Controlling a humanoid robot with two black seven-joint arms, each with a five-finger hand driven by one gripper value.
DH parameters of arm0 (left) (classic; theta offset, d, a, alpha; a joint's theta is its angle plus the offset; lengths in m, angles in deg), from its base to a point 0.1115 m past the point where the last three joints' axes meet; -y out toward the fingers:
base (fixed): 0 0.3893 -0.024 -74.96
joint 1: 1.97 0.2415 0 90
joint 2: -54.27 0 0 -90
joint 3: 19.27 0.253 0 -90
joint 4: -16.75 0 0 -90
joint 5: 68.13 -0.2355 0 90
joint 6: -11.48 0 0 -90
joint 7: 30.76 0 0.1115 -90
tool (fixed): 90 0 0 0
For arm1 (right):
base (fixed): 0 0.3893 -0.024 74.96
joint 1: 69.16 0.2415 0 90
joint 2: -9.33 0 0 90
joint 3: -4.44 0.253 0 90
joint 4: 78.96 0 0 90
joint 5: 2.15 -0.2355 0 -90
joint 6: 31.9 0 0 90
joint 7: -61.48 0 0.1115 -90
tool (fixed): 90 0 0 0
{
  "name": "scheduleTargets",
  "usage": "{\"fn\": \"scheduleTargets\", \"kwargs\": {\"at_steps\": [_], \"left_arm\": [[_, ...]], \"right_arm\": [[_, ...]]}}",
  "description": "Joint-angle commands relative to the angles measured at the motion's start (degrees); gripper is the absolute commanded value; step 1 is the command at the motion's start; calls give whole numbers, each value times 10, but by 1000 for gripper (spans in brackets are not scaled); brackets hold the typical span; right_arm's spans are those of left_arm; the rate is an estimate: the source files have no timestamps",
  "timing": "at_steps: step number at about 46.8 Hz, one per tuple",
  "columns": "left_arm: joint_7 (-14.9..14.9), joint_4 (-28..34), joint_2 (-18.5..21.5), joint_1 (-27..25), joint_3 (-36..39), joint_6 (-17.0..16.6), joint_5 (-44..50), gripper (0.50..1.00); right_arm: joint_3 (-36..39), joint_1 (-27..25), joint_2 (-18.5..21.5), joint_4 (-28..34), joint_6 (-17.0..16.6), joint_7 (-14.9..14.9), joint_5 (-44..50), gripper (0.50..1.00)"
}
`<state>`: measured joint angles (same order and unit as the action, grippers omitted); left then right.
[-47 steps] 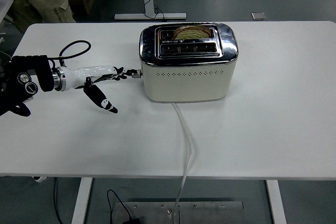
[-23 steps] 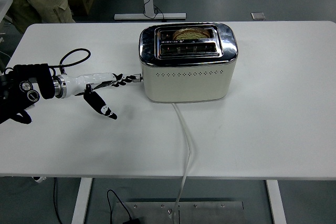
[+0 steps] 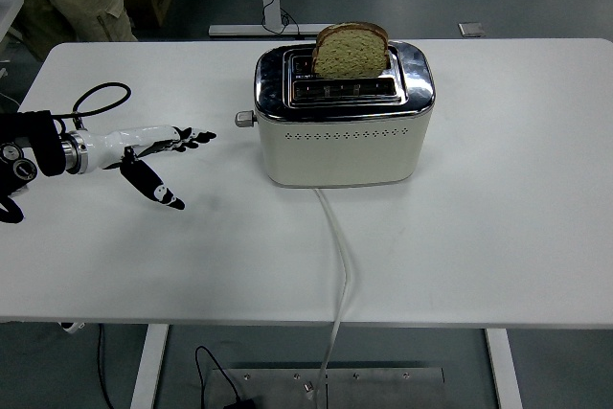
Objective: Press down toaster
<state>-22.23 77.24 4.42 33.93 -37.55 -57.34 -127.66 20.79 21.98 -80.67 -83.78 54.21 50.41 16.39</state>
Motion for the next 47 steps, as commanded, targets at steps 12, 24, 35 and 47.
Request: {"fn": "scheduleTargets", "kwargs": {"at_steps": [12,24,35,47], "left_arm": [[1,-2,49,-51,-3,1,114,1000],[2,-5,57,-63,-32,-2,197,1000],[3,-38,53,-64,-66,-4,260,1000],[7,-72,47,-65,-94,-21,347,1000]], "right_arm": [[0,0,0,0,0,0,0,998],[0,0,0,0,0,0,0,998],[0,0,0,0,-1,0,0,998],[0,0,0,0,-1,0,0,998]]}}
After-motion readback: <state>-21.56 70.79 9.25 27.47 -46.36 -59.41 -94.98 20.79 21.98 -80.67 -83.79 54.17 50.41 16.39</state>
